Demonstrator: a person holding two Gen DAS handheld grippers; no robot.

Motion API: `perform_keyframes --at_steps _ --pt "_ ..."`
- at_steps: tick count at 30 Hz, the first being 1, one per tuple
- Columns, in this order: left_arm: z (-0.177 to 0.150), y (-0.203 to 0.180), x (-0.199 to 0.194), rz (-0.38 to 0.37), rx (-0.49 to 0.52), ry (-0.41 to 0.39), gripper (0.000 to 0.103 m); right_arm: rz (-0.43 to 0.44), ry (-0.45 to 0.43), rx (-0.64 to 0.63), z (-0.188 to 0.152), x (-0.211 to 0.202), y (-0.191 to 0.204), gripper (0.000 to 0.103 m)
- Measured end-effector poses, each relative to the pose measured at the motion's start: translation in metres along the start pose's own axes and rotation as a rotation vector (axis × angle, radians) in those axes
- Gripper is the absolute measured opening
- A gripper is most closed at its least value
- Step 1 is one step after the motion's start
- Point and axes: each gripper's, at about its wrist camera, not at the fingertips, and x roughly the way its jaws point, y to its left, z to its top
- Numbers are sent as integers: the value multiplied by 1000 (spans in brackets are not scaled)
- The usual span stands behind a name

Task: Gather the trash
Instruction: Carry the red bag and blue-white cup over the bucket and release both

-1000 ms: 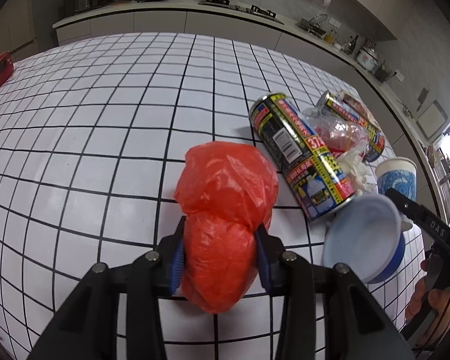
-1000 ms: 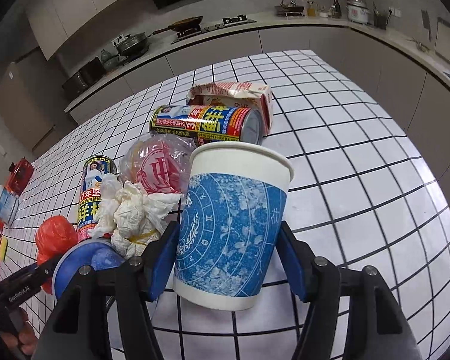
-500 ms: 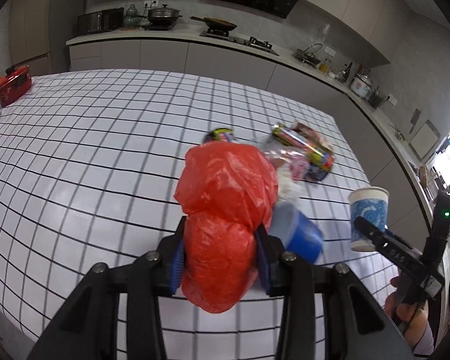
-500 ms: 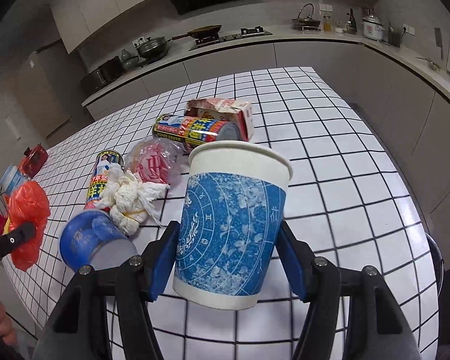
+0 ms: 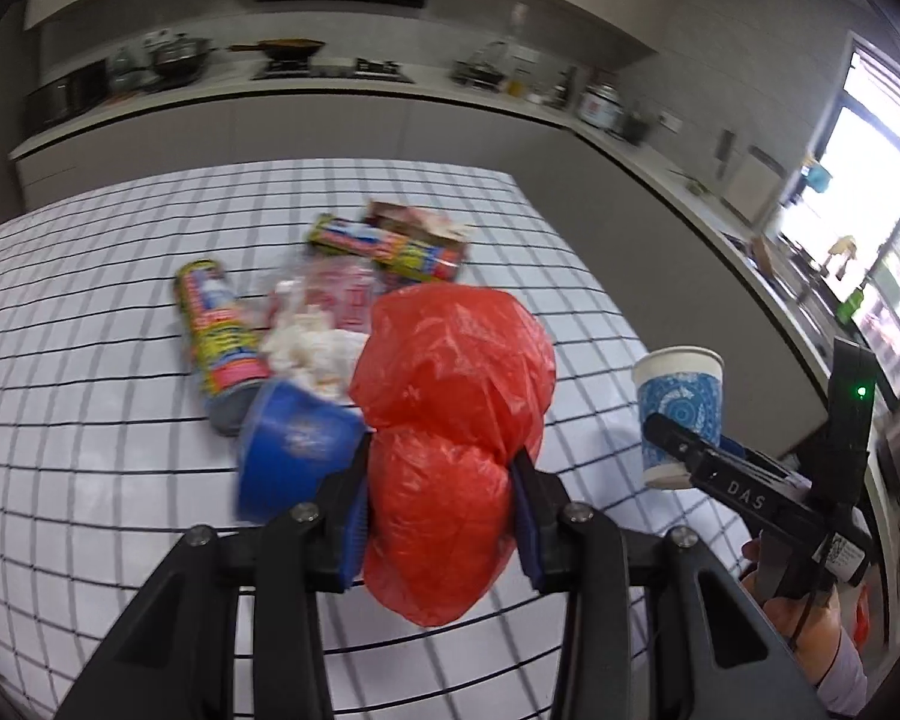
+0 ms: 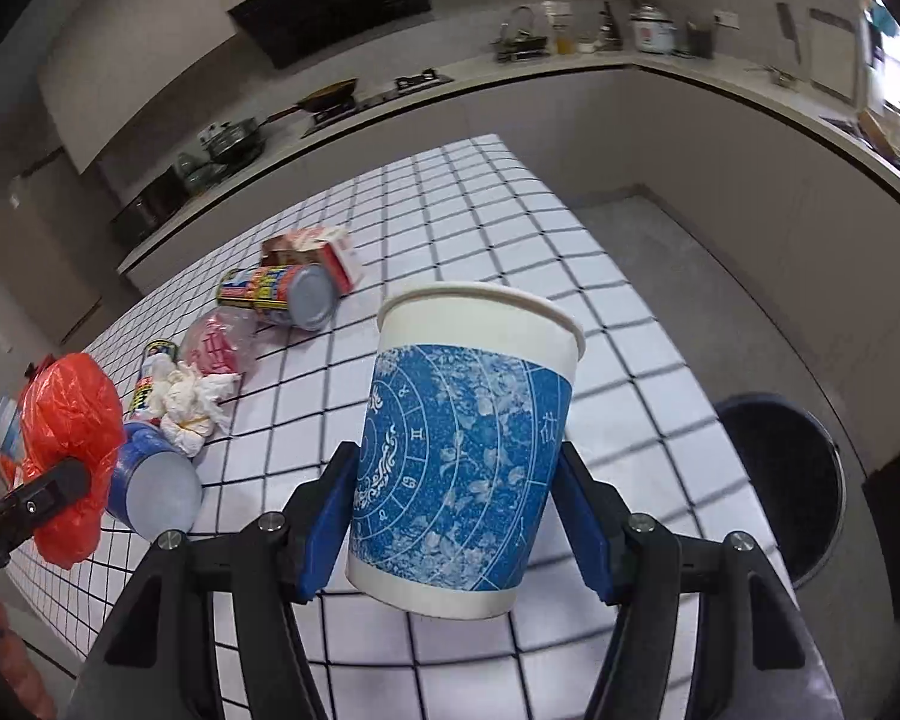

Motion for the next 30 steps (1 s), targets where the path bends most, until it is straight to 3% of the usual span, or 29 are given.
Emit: perform_keyframes --at_steps 4,11,17,22,24,30 --pt "-3 -27 15 -70 54 30 41 -63 -4 35 -8 -14 -22 66" --pt "-8 -86 42 -129 148 93 41 -119 -37 117 -14 -39 -79 66" --pt "-11 -163 83 -174 182 156 41 -179 -60 173 -3 -56 -171 66" --pt "-11 -229 136 -193 175 248 41 -205 13 197 0 -37 -253 66" --pt "-12 -250 155 -186 179 279 41 -186 80 205 -4 -18 -282 66" --pt "-19 -298 205 -120 200 373 43 -127 229 192 -21 32 -323 67"
